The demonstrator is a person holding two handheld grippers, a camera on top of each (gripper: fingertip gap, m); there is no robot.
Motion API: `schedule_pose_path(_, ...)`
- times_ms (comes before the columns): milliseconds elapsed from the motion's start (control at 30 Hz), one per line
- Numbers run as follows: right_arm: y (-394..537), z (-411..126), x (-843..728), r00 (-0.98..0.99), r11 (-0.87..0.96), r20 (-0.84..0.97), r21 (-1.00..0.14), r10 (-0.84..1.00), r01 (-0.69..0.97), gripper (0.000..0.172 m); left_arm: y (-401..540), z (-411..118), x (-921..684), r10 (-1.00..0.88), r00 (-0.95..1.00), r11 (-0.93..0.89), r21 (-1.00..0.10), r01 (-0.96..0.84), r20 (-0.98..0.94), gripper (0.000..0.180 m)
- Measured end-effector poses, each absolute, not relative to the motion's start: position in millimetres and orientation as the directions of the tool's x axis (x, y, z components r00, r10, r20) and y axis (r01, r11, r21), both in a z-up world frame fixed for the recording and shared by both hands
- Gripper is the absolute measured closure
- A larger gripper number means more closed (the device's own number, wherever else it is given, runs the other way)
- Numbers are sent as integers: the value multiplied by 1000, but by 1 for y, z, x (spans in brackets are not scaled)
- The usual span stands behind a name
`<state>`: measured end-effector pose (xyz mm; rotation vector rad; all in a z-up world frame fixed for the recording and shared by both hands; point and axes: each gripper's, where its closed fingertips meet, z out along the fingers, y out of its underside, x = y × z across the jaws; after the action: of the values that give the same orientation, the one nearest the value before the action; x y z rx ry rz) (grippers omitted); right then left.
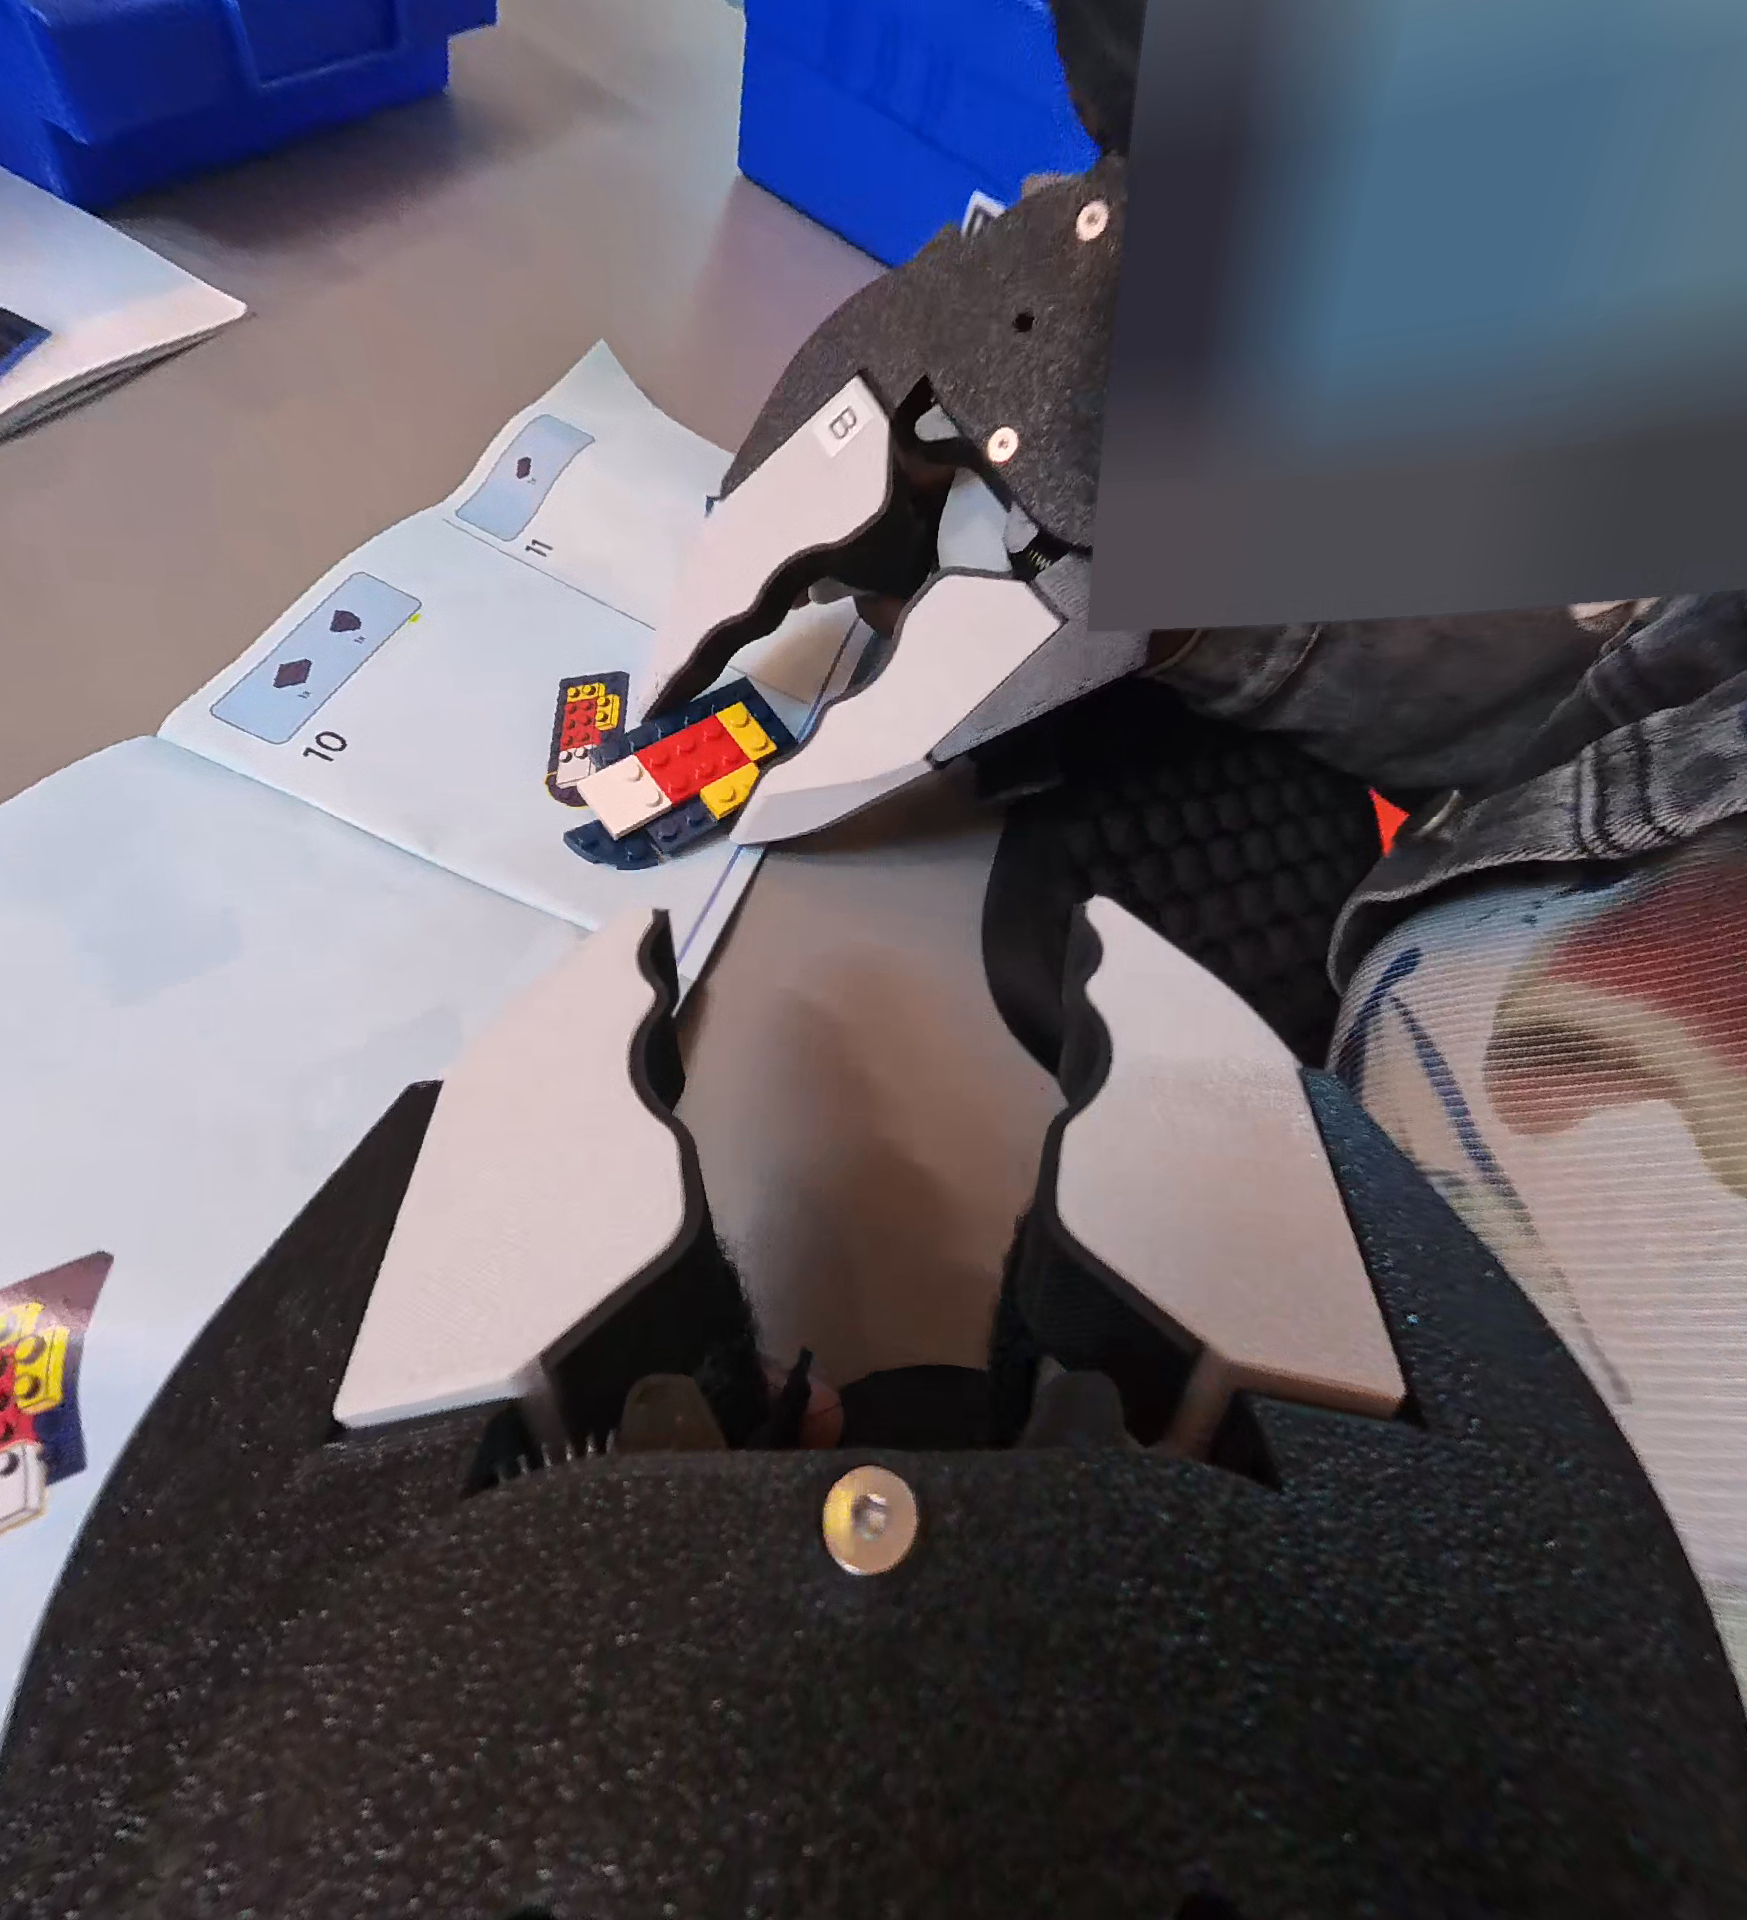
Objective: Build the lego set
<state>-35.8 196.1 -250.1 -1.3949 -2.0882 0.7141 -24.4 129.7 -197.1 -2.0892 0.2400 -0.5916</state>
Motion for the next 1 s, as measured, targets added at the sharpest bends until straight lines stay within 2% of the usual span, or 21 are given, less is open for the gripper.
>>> schedule_pose_path(367, 196, -251, -36, -321, 286, 80, -683, 944, 672, 137, 139, -209, -24, -367, 825, -633, -765, 117, 430, 107)
schedule_pose_path(600, 193, -250, -36, -326, 276, 56, -676, 944, 683, 129, 141, -212, -21, -377, 815, -649, -753, 107, 441, 106)
schedule_pose_path(833, 199, -243, -27, -319, 173, -66, -728, 945, 664, 130, 159, -220, -26, -380, 832, -666, -744, 58, 405, 82)
schedule_pose_path(1000, 204, -246, -24, -308, 146, -89, -735, 947, 662, 133, 160, -232, -17, -414, 820, -696, -718, -6, 394, 77)
